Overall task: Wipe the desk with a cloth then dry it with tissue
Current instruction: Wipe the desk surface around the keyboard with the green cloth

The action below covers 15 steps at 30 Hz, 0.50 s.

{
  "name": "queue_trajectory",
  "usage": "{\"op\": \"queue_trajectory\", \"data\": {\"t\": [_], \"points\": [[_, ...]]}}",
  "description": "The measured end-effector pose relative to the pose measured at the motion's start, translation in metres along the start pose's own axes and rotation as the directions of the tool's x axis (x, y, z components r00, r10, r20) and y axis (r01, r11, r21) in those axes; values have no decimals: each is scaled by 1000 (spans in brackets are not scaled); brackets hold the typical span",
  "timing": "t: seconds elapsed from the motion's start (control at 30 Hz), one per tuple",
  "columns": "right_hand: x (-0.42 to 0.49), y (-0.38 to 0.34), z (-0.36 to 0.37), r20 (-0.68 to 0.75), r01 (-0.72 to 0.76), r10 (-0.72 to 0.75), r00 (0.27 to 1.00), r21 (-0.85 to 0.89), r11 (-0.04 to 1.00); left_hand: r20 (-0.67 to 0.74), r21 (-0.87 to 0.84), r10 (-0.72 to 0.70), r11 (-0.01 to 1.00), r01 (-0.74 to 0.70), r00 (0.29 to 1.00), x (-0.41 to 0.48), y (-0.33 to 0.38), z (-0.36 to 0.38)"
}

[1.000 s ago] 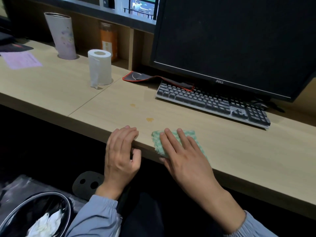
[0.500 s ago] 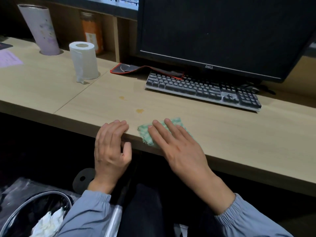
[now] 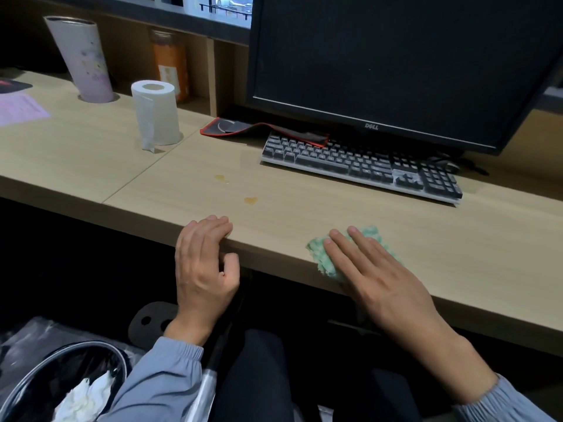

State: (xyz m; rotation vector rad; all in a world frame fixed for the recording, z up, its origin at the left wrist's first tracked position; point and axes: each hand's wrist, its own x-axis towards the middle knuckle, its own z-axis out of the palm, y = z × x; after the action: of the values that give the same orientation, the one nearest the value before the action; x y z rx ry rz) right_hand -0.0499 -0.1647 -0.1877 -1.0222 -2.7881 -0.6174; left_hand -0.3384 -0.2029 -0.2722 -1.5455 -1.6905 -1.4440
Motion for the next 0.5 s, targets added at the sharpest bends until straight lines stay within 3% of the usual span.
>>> {"op": "queue_trajectory", "data": {"t": [0.27, 0.5], "points": [[59, -47, 6, -9, 2, -1, 1000, 74, 997, 94, 14, 31, 999, -33, 995, 2, -4, -10], [116, -88, -8, 127, -10, -11, 992, 163, 987, 86, -28, 5, 1000, -3, 996, 18, -7, -20]]}}
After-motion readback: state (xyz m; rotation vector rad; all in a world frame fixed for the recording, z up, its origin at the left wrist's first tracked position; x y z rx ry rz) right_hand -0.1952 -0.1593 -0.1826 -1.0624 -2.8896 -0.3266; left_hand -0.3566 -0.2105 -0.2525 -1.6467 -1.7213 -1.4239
